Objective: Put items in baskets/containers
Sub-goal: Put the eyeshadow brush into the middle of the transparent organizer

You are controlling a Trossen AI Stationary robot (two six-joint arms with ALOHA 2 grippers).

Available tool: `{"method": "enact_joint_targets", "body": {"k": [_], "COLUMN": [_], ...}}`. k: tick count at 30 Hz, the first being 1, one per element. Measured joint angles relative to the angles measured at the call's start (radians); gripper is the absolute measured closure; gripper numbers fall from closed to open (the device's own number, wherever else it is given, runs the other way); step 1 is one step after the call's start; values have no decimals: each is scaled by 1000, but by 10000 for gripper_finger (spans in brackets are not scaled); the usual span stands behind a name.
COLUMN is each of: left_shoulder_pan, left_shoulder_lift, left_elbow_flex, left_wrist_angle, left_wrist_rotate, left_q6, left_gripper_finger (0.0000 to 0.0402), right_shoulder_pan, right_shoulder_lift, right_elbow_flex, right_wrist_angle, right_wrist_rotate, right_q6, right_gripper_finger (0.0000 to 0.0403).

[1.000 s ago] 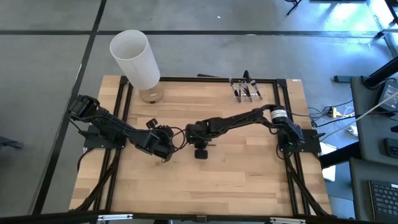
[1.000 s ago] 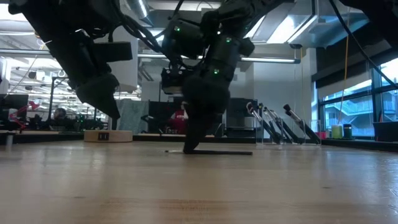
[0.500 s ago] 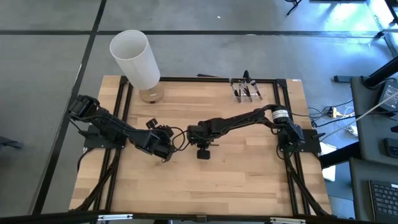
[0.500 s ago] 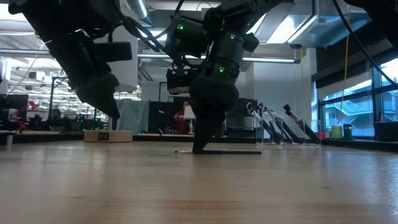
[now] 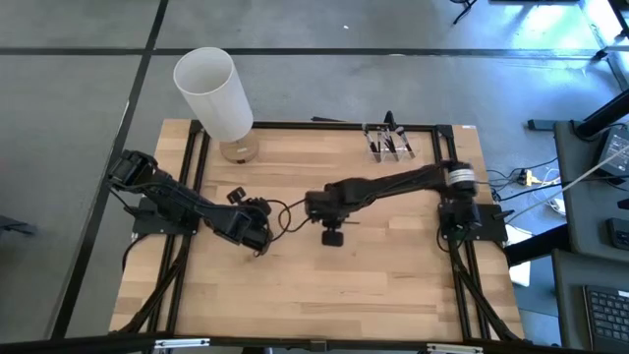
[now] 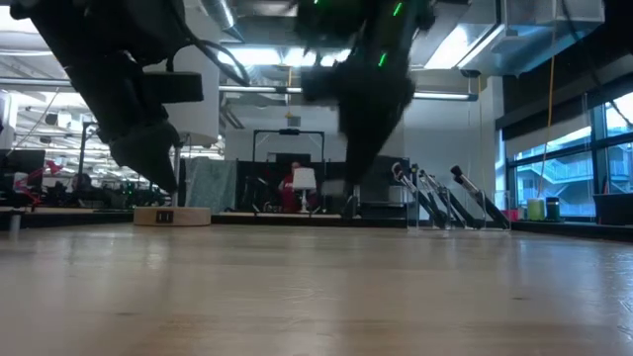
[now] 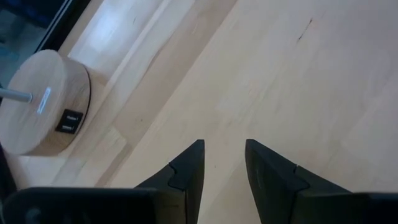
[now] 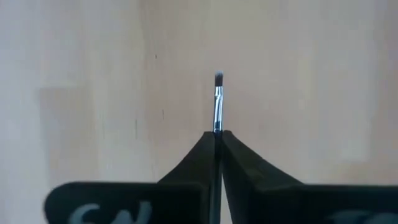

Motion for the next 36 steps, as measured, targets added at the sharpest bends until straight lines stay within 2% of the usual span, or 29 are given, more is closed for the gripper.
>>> {"method": "enact_joint_targets", "body": {"k": [6,10,14,18,23,26,29,31,33,36], "left_shoulder_pan": [-32,-44,-42,-34,-34,-34,-34,-34,-32,-20], "left_shoulder_lift": [0,0,0,0,0,0,0,0,0,0], "left_elbow_flex": [0,0,0,0,0,0,0,0,0,0], "left_wrist_angle": [-18,-22,-22,-22,-22,-22,-22,-22,-19,2], "left_wrist_rotate": [1,-4,-10,-17,-54,-78,-100,-116,-122,-122], "left_q6": [-41,-51,-52,-52,-50,-50,-50,-50,-51,-50], "left_gripper_finger": [291,292,289,288,288,288,289,291,292,291], "right_shoulder_pan": [-25,-61,-114,-209,-339,-405,-463,-502,-536,-582], "right_shoulder_lift": [-235,-444,-635,-799,-929,-966,-977,-974,-966,-956], "right_elbow_flex": [-107,-213,-383,-592,-857,-1002,-1115,-1171,-1214,-1248], "right_wrist_angle": [-26,25,247,530,859,1063,1280,1396,1467,1518], "right_wrist_rotate": [84,244,472,564,590,582,523,447,389,376], "right_q6": [26,32,-39,-130,-258,-347,-379,-371,-358,-350], "right_gripper_finger": [386,380,376,375,374,374,374,374,373,373]}}
